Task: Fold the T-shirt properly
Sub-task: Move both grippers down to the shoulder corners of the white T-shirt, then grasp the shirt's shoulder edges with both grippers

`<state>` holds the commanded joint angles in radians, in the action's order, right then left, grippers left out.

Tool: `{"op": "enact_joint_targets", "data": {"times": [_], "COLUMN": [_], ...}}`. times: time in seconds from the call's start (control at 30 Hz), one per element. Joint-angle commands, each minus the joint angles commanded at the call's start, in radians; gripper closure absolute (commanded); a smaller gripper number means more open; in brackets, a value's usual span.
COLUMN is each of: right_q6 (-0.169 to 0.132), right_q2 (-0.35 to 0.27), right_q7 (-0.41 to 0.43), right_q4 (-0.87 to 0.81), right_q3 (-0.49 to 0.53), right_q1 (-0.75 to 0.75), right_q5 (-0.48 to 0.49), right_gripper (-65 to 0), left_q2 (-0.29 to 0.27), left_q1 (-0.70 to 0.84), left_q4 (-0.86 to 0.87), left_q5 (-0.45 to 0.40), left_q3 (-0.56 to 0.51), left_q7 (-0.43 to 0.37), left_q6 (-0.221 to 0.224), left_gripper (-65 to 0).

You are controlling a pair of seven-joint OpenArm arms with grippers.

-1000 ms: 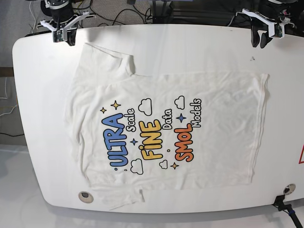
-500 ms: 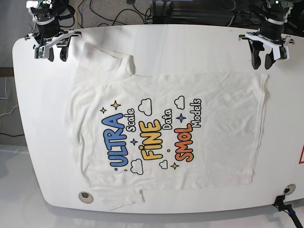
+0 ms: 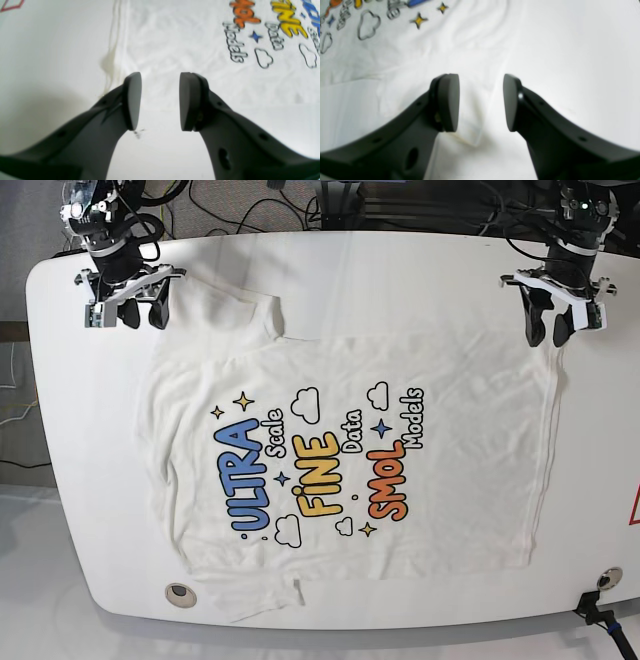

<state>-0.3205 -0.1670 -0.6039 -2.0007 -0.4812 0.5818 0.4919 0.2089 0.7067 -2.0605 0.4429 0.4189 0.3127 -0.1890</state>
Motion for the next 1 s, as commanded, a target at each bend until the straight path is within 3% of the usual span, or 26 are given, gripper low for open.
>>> {"op": "enact_joint_targets", "data": {"times": [0.37,0.63,0.83,1.0], "right_q6": [-0.012,-0.021,-0.055,-0.059], "right_q2": [-0.013,-0.018,0.008,0.027], "right_q7": [0.004,0.000,-0.018,-0.024], "right_q4": [0.153,0.203,0.228,0.234], "right_q3": [-0.020,-0.019,-0.015,-0.014], "right_q1": [-0.063,-0.065,-0.091,-0.097], "right_q5": [0.002,0.007,0.003,0.003], "right_gripper": [-27.8,-28.0,-28.0,-27.9], "left_q2": [0.004,0.000,0.001,0.000], "left_q1": [-0.027,-0.063,-0.059,-0.057], "left_q4": [-0.007,-0.005,0.000,0.000], "left_q5": [0.007,0.064,0.044,0.045], "left_q3": [0.008,0.118,0.102,0.105], "left_q7": [0.025,0.060,0.044,0.045], "left_q6": [-0.002,-0.005,-0.003,0.000], "left_gripper": [-23.2,-24.1,-23.4,-23.4]}}
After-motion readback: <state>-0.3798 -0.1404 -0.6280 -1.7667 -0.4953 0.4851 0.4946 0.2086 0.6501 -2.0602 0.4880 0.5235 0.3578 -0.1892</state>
